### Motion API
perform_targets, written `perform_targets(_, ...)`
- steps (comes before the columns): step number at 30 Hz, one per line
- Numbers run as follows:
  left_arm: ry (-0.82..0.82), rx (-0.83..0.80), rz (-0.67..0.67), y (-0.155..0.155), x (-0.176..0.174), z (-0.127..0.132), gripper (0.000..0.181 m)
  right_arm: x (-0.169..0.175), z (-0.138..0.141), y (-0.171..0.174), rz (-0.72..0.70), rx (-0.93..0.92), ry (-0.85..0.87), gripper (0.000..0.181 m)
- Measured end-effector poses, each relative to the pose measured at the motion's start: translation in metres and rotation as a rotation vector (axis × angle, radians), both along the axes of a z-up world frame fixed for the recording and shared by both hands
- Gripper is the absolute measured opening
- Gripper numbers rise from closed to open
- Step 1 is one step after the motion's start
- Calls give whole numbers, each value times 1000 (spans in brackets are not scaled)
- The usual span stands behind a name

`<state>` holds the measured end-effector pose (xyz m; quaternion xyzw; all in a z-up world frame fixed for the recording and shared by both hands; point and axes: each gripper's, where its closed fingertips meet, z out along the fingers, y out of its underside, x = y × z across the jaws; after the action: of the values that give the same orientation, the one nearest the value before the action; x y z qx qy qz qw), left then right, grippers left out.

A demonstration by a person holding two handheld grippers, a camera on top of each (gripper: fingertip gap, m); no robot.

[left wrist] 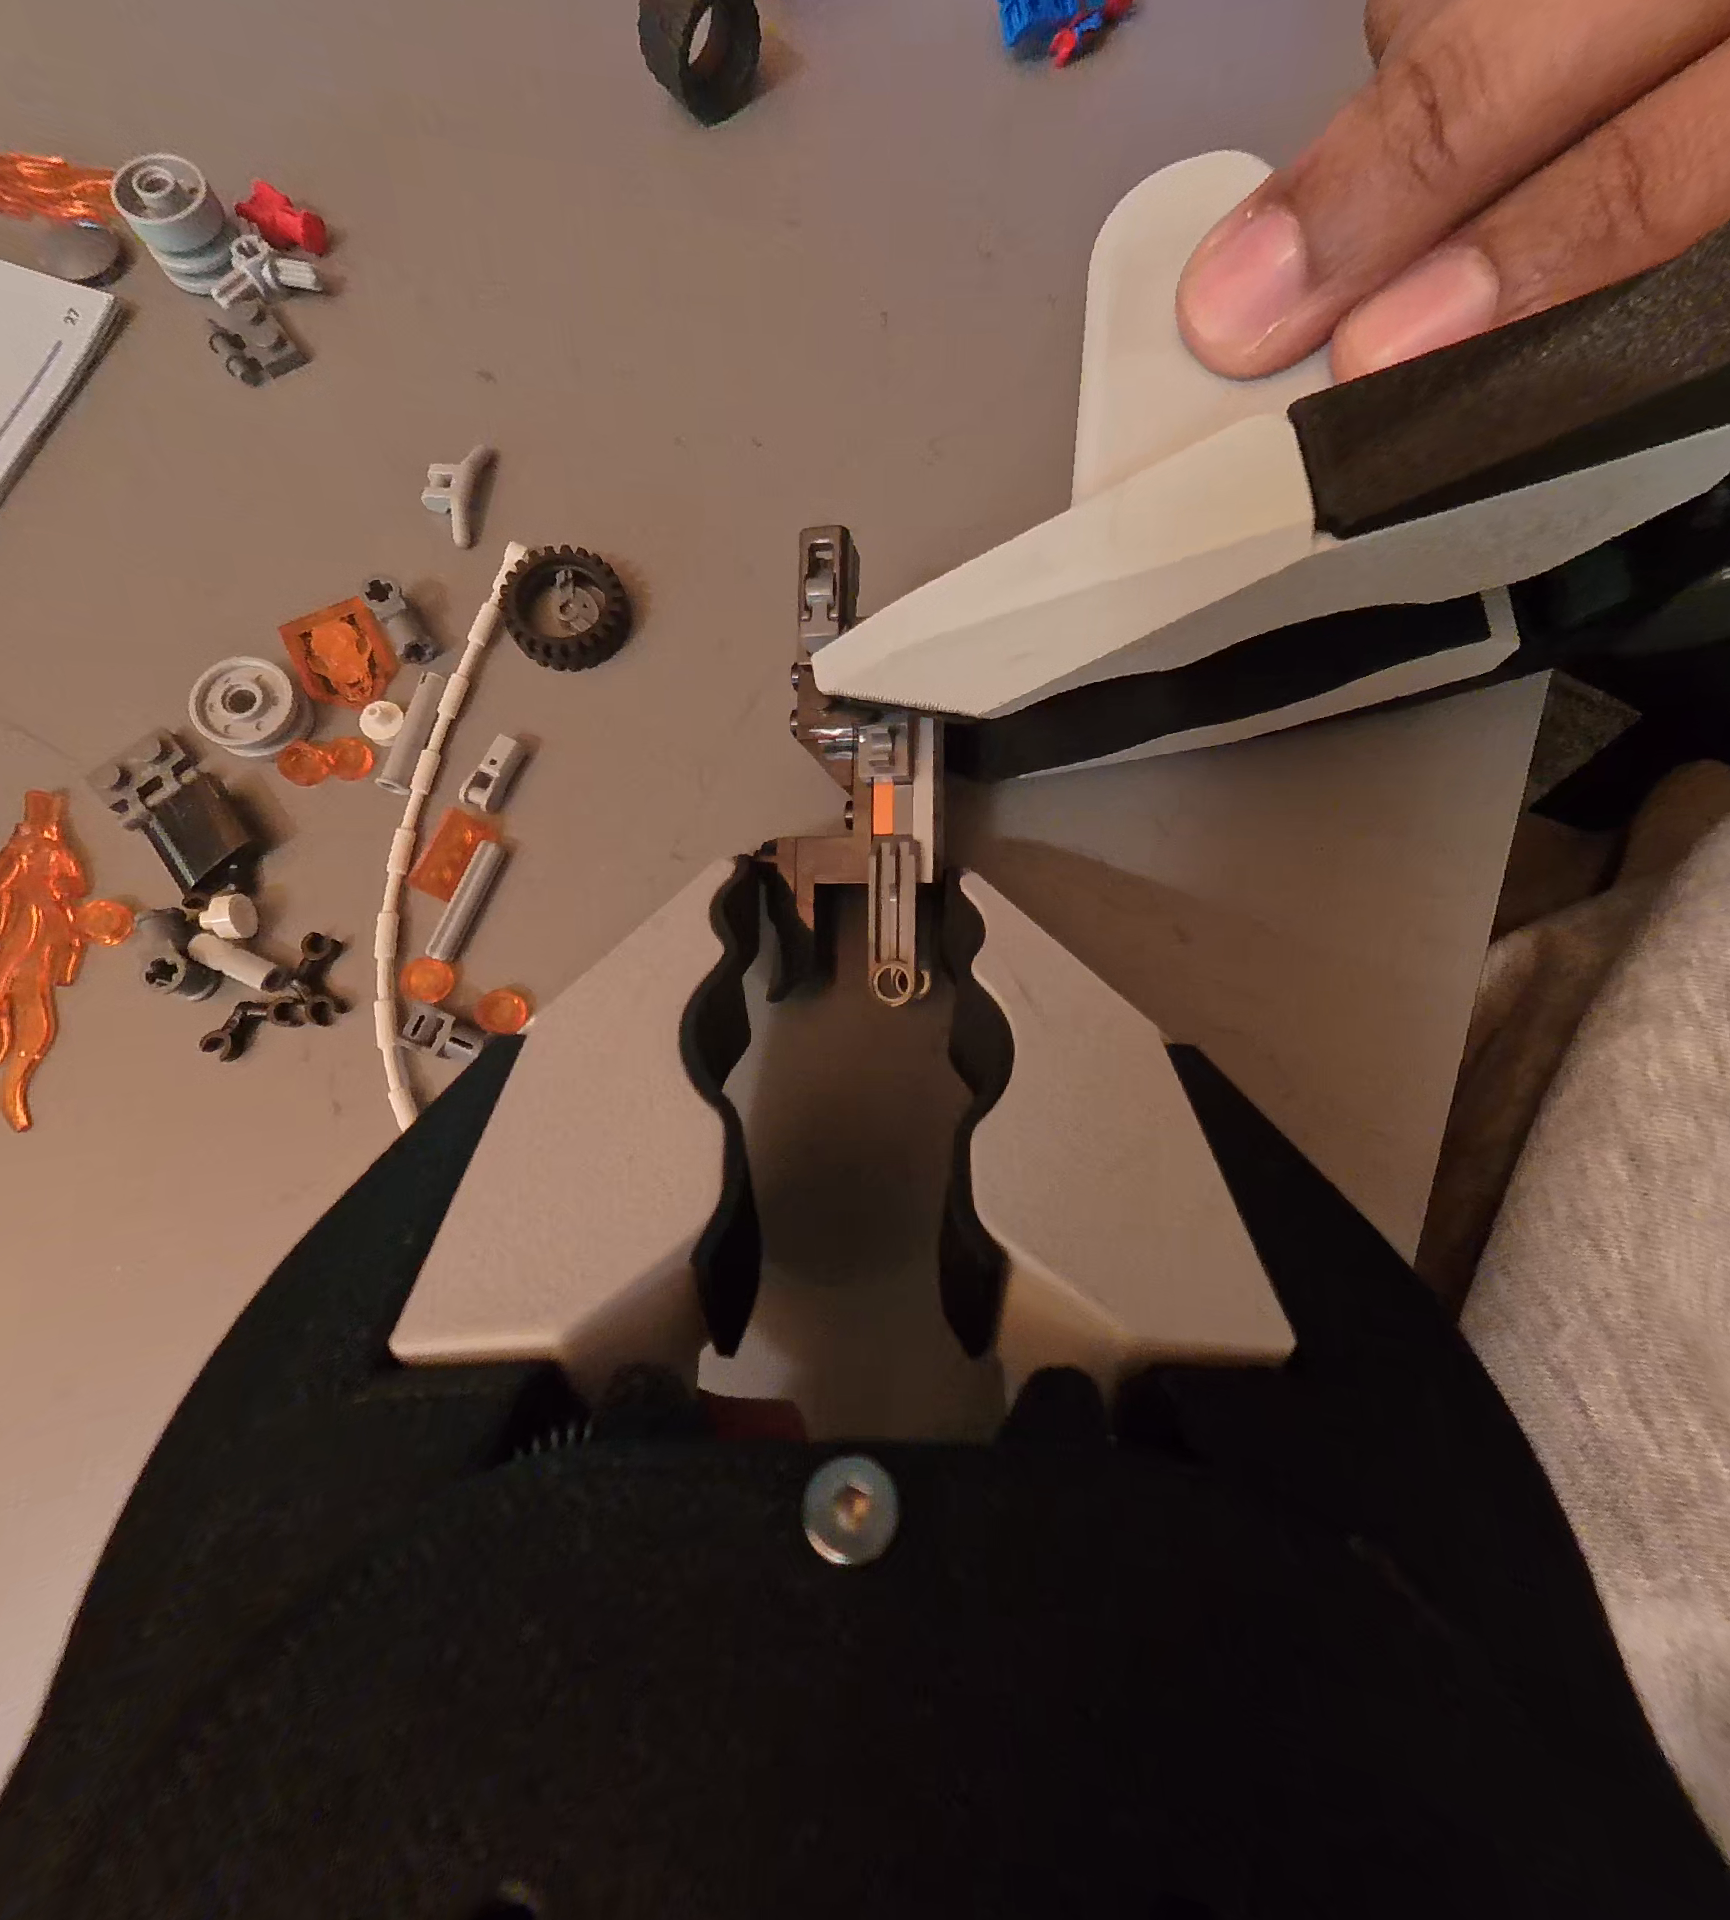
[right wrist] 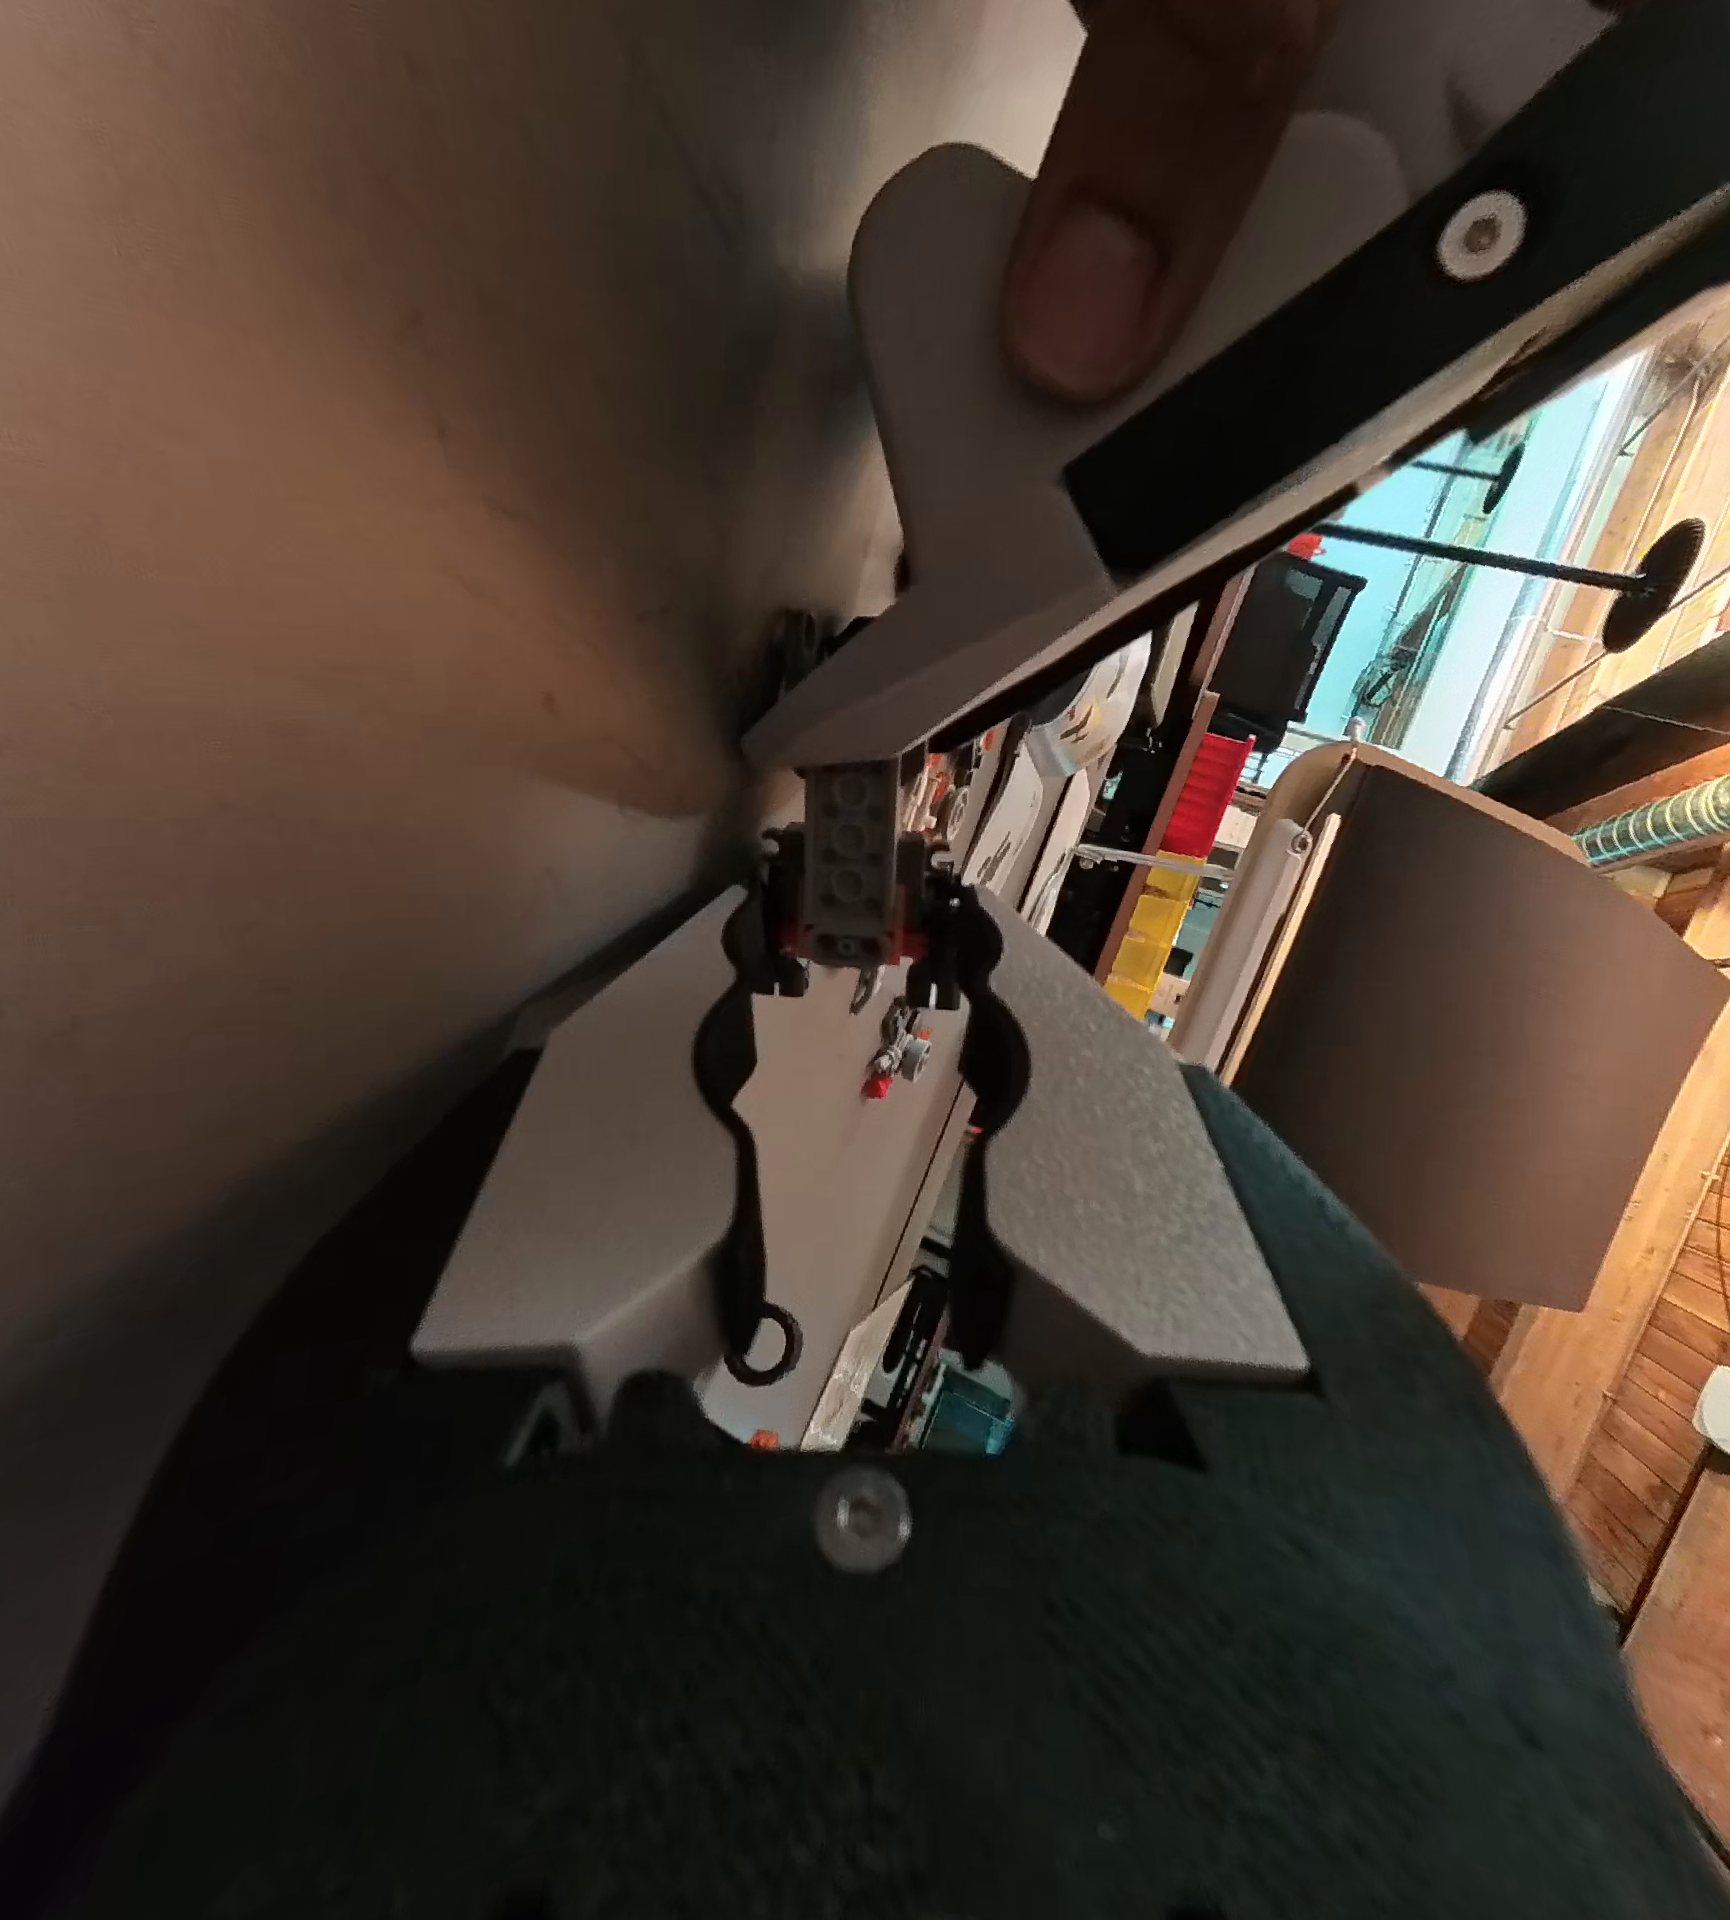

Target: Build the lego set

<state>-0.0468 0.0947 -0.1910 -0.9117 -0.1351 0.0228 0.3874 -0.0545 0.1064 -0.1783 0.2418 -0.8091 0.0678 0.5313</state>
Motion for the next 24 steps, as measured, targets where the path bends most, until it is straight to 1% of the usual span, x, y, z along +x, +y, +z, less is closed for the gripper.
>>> perform_targets(6, 1, 0, 0, 0, 0, 0, 34, -2, 1, 0, 12, 18, -10, 35)
perform_targets(17, 8, -4, -2, 0, 0, 0, 35, -7, 1, 0, -23, 81, -46, 34)
perform_targets(24, 5, -2, 1, 0, 0, 0, 35, -8, 2, 0, -33, 80, -71, 34)
